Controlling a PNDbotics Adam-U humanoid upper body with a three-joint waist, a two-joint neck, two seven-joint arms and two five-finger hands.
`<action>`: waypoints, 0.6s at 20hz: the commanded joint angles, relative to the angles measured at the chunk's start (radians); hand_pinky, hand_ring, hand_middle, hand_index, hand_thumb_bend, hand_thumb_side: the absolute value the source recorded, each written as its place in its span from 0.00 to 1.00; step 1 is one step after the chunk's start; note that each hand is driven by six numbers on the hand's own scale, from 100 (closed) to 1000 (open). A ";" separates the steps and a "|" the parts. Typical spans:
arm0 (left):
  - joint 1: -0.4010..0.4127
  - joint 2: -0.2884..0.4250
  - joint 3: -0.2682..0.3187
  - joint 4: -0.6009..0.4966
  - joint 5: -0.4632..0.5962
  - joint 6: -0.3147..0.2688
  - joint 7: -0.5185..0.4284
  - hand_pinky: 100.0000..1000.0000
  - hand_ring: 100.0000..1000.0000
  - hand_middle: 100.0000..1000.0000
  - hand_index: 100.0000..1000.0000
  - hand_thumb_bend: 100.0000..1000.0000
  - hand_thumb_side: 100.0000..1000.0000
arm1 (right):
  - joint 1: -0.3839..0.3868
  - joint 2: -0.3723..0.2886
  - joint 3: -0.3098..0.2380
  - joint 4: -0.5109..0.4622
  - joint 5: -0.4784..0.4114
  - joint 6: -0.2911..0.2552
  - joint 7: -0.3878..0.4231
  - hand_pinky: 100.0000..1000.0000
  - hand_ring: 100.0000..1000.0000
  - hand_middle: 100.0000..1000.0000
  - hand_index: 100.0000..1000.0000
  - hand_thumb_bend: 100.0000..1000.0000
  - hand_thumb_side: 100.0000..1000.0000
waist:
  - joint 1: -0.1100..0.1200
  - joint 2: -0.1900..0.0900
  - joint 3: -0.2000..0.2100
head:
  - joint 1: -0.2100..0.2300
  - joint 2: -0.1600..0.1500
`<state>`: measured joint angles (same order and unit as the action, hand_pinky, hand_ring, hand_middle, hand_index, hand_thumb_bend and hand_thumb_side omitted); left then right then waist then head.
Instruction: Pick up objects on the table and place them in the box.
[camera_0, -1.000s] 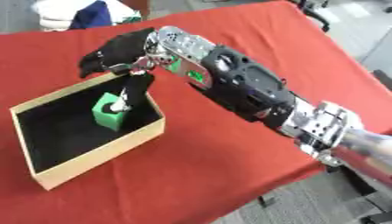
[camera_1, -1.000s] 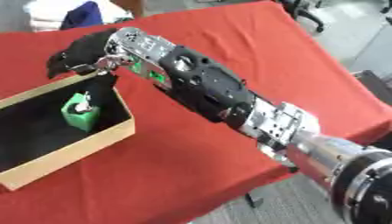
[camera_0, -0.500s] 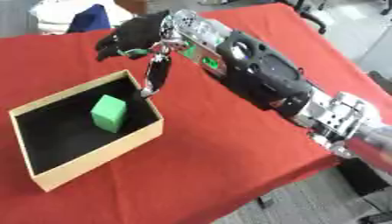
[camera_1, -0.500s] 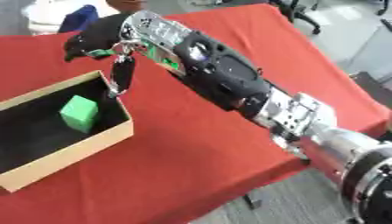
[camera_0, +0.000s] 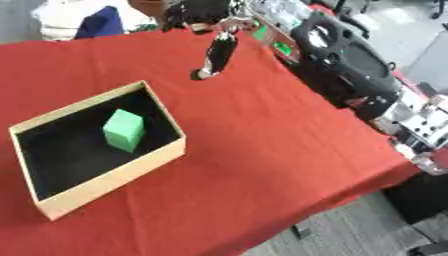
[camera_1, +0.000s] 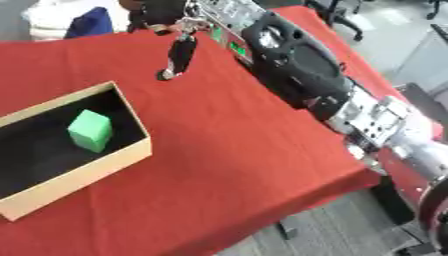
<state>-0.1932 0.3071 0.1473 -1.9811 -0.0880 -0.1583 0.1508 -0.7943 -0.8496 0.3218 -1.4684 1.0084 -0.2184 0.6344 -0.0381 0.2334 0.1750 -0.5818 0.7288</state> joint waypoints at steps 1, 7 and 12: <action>-0.004 0.024 0.009 -0.019 -0.001 0.000 0.001 0.65 0.60 0.56 0.78 0.00 0.59 | -0.001 -0.052 -0.050 0.028 0.006 0.039 -0.016 0.88 0.94 1.00 1.00 0.39 0.56 | 0.003 -0.016 -0.002 | 0.001 -0.004; -0.001 0.025 0.013 -0.019 -0.004 0.000 0.003 0.65 0.60 0.56 0.78 0.00 0.59 | 0.032 -0.089 -0.094 0.094 0.035 0.070 -0.046 0.88 0.94 1.00 1.00 0.38 0.69 | 0.004 -0.016 -0.004 | 0.001 -0.006; -0.002 0.027 0.013 -0.019 -0.004 -0.001 0.004 0.65 0.60 0.56 0.78 0.00 0.58 | 0.053 -0.106 -0.111 0.138 0.074 0.072 -0.067 0.88 0.94 1.00 1.00 0.38 0.70 | 0.004 -0.018 -0.005 | 0.004 -0.009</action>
<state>-0.1878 0.3072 0.1526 -1.9811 -0.0891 -0.1578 0.1514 -0.7292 -0.9119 0.2309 -1.3358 1.0661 -0.1486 0.5761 -0.0364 0.2335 0.1711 -0.5813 0.7282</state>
